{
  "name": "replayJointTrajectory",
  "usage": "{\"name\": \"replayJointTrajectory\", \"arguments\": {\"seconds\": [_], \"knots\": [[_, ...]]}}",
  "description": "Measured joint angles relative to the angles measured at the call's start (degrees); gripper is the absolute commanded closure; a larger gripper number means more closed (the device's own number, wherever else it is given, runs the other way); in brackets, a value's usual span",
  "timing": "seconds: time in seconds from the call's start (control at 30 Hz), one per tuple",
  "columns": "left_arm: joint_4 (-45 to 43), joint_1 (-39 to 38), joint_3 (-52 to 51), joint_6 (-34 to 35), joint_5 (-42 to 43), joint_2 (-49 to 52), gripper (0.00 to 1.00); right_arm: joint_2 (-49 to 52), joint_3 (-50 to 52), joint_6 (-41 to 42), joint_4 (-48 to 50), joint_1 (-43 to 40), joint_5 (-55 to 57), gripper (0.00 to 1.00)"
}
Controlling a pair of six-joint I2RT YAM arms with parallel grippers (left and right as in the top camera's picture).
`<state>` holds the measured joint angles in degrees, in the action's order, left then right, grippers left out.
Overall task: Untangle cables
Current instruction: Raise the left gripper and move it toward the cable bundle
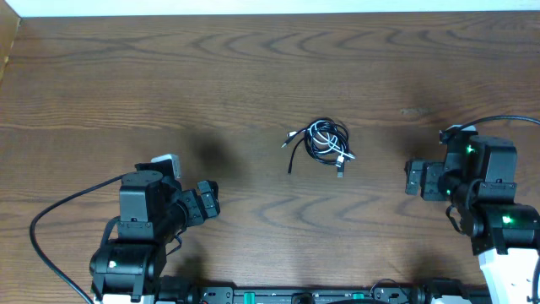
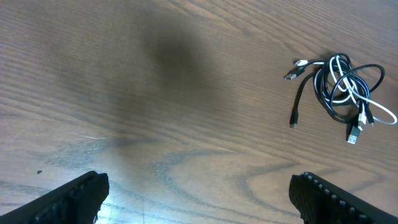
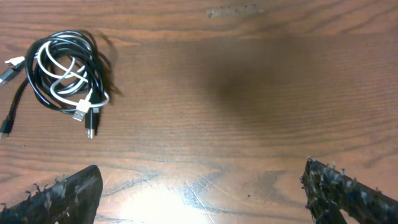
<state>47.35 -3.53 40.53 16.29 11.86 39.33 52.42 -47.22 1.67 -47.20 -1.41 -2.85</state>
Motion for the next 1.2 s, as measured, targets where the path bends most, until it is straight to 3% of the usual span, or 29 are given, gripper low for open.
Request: {"name": "replayJointTrajectory", "arguments": {"seconds": [0.5, 0.77, 1.2], "knots": [[-0.15, 0.0, 9.09, -0.02, -0.17, 2.34, 0.02, 0.07, -0.42, -0.66, 2.56, 0.0, -11.41, 0.01], [0.35, -1.55, 17.18, -1.01, -0.31, 13.64, 0.02, 0.09, -0.46, -0.66, 2.69, 0.0, -12.98, 0.01], [1.27, -15.52, 37.05, -11.02, -0.42, 38.1, 0.02, 0.09, -0.61, -0.66, 2.86, 0.0, -13.27, 0.01]]}}
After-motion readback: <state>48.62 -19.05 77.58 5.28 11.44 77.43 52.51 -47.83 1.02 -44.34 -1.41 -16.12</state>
